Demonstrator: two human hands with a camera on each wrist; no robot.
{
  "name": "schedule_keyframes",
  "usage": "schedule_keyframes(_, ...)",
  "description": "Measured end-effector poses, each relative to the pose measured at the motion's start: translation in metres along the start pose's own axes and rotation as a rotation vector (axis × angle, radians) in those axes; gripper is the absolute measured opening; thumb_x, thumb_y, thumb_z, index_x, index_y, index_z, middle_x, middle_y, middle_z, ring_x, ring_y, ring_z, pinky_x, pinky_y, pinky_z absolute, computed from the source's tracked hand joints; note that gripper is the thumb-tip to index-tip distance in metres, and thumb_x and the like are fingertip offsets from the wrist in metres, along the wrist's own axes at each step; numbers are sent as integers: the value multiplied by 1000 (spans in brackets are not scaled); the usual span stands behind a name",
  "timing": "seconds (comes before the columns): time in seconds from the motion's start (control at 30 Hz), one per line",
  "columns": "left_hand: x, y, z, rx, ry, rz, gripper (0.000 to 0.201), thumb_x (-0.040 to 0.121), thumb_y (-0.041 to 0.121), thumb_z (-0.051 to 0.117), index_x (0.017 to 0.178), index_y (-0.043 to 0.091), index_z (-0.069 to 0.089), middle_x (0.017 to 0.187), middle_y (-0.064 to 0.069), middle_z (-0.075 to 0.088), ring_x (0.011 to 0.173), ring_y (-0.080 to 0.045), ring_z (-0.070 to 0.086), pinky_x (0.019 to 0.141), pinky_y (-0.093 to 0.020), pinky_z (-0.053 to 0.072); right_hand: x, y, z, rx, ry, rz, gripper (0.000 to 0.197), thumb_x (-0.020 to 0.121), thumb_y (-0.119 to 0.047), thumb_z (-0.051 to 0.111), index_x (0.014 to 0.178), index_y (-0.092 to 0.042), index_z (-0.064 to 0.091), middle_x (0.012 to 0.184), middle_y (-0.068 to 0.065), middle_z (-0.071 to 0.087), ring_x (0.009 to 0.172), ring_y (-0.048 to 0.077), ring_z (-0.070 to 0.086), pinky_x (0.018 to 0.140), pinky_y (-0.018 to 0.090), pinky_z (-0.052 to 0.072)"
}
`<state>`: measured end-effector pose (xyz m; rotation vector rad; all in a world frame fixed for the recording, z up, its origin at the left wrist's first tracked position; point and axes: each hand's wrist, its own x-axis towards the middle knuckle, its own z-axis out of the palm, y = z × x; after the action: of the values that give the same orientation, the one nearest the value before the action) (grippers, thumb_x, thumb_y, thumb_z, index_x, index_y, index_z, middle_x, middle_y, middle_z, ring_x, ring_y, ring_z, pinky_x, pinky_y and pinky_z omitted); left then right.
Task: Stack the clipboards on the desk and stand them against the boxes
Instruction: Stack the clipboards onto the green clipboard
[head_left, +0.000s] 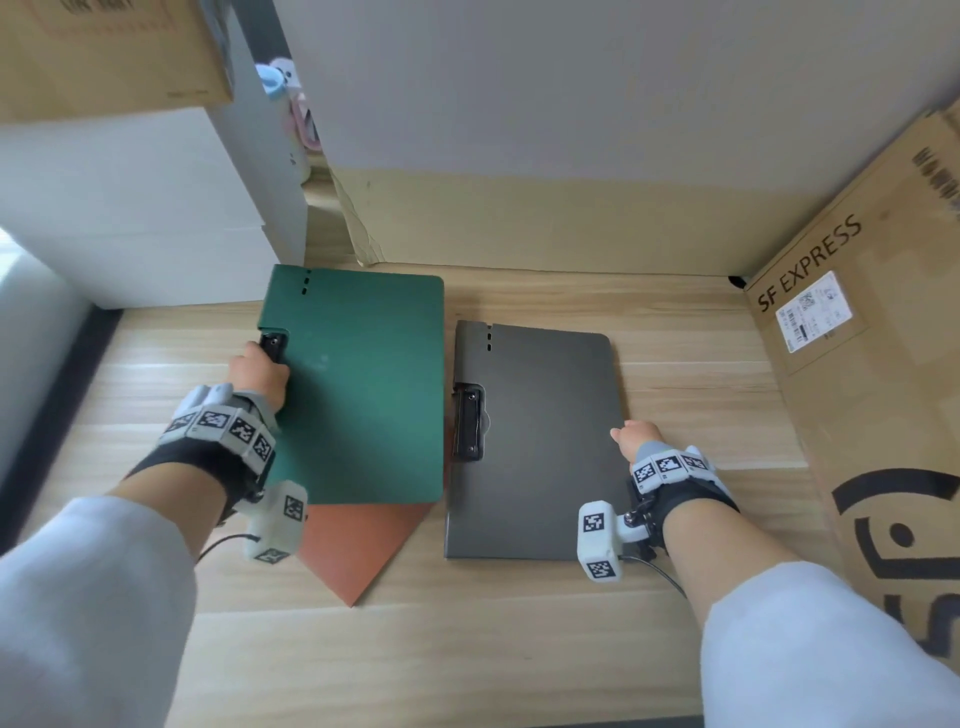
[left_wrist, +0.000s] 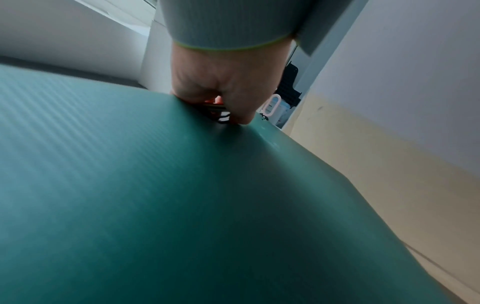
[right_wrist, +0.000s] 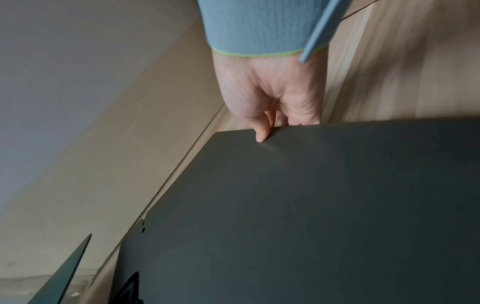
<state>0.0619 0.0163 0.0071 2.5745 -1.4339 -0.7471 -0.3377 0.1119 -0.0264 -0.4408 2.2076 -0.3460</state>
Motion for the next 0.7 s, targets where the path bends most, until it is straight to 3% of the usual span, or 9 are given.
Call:
schedule_keyframes(0.03,-5,4,3,-6,-16,9,39,90,5,45,126,-11,41,129,-35,50,117,-48,52,97,-50,41,0,2,0,-80,-3,-33,49,99,-9,30,147,-2,23,156,10,26,143,22,29,112,26,28)
schedule_keyframes(0.1,-18,16,12,9,-46,35,40,90,9,48,127,-6,43,127,-31,54,116,-45,54,96,-47,43,3,3,0,30,-28,-9,46,97,-14,39,140,2,38,146,17,43,134,26,42,105,29,36)
schedule_keyframes(0.17,-34,30,27,-3,-101,48,41,92,9,48,130,-6,40,131,-29,51,119,-43,52,99,-46,41,9,8,1,2,-51,-85,42,95,-20,44,131,2,51,121,19,58,114,27,55,91,32,42)
schedule_keyframes(0.23,-49,45,44,-22,-152,50,42,94,8,46,132,-7,36,135,-29,47,123,-42,49,102,-44,40,18,9,3,92,-46,-12,33,91,-22,52,116,-2,58,89,16,55,88,26,53,79,32,38)
schedule_keyframes(0.3,-61,59,58,-26,-187,46,43,94,7,47,133,-6,35,137,-27,45,125,-42,48,104,-44,39,39,12,6,142,-74,27,25,87,-24,56,103,-5,55,74,14,52,72,28,53,82,31,40)
schedule_keyframes(0.37,-72,72,70,-29,-222,45,44,93,7,47,134,-5,34,138,-26,43,126,-40,47,104,-42,39,53,17,7,136,-114,28,35,86,-26,57,114,-4,57,99,19,63,92,33,62,97,37,44)
schedule_keyframes(0.4,-78,80,75,-33,-234,45,45,93,6,47,135,-5,34,139,-26,43,126,-40,47,105,-42,39,50,16,5,131,-139,41,43,86,-27,57,121,-1,55,117,20,62,108,35,60,103,42,43)
schedule_keyframes(0.47,-90,92,83,-26,-256,53,47,94,7,49,136,-5,32,139,-25,42,128,-37,46,106,-40,39,47,15,2,111,-152,53,50,88,-27,56,127,2,50,133,19,55,122,36,53,107,46,40)
schedule_keyframes(0.7,-112,109,99,34,-300,106,49,96,8,43,141,-2,25,140,-21,47,129,-34,49,105,-37,42,22,8,-3,45,-168,24,54,89,-28,54,135,0,43,135,19,52,123,34,52,106,46,42)
